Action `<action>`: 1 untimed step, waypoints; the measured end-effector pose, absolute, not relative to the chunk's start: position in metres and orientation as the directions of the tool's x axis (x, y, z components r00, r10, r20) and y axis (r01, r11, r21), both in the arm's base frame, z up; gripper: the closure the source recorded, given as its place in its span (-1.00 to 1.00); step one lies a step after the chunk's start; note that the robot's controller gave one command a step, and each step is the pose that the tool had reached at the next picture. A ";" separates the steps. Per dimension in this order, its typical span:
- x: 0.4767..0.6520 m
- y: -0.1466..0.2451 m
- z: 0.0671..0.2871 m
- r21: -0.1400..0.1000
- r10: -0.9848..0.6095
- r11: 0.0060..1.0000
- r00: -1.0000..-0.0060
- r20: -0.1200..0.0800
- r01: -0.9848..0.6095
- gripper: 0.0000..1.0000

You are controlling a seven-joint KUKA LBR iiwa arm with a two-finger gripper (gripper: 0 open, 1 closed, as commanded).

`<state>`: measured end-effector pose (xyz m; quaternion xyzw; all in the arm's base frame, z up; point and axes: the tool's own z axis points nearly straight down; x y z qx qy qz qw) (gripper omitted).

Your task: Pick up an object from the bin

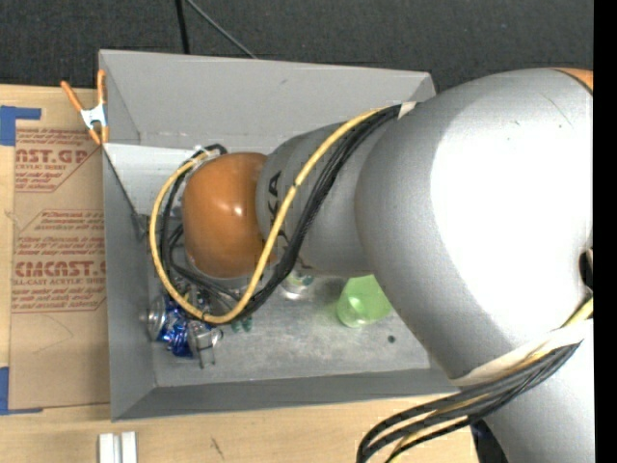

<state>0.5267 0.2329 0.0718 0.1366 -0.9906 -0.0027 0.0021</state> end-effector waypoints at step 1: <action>0.528 0.232 0.073 0.005 -0.272 0.962 -0.962 -0.005 -0.272 1.00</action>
Offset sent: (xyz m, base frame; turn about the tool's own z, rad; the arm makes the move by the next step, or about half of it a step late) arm 0.0000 0.0000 0.0000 0.0000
